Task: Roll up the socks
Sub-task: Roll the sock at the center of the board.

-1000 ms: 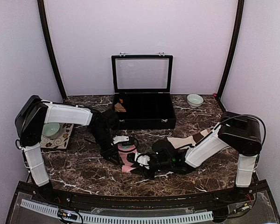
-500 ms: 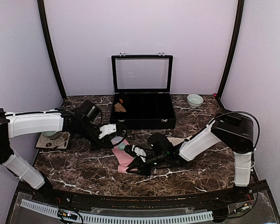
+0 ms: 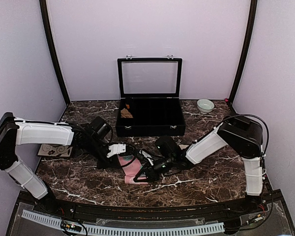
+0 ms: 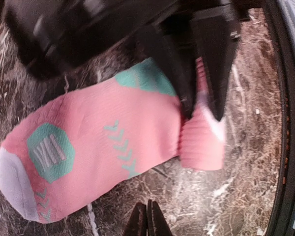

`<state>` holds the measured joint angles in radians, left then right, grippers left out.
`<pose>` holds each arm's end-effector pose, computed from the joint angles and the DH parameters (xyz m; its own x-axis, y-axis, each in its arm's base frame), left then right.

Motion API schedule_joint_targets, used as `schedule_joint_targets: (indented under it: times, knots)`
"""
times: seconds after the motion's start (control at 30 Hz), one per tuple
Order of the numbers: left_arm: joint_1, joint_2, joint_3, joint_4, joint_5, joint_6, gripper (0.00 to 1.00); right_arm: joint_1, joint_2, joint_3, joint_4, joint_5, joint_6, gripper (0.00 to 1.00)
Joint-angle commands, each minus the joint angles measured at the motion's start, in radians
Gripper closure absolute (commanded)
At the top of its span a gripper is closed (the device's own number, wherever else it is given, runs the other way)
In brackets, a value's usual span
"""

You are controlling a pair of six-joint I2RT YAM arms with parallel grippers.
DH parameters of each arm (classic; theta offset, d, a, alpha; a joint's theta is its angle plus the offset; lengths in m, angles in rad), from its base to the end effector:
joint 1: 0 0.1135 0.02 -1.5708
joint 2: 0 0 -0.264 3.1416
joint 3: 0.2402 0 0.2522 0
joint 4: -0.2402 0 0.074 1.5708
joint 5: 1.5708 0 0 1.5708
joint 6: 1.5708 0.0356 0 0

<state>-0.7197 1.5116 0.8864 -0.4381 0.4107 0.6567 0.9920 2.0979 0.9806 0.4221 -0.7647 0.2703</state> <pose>0.2087 -0.2018 0.1891 -0.0625 0.7991 -0.5979 0.9955 0.0931 0.0203 0.1930 0.3405 0.0839 -0.5766 -0.5302 -0.6216 -0.7688 0.0947 0.6324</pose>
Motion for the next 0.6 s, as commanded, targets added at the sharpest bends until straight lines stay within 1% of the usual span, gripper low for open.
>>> schedule_joint_targets:
  times: [0.0, 0.23, 0.4, 0.57]
  knots:
    - [0.039, 0.106, 0.004, 0.096, -0.075, -0.139, 0.96, 0.013, 0.088, -0.133, -0.350, 0.096, 0.068, 0.91]
    - [0.046, 0.263, 0.116, 0.061, -0.057, -0.169, 0.96, 0.023, 0.028, -0.240, -0.257, 0.122, 0.122, 0.91]
    - [0.046, 0.315, 0.184, 0.023, -0.004, -0.159, 0.96, 0.047, 0.010, -0.306, -0.173, 0.130, 0.185, 0.91]
    - [0.046, 0.357, 0.232, 0.006, 0.010, -0.142, 0.96, 0.081, 0.001, -0.343, -0.095, 0.152, 0.272, 0.91]
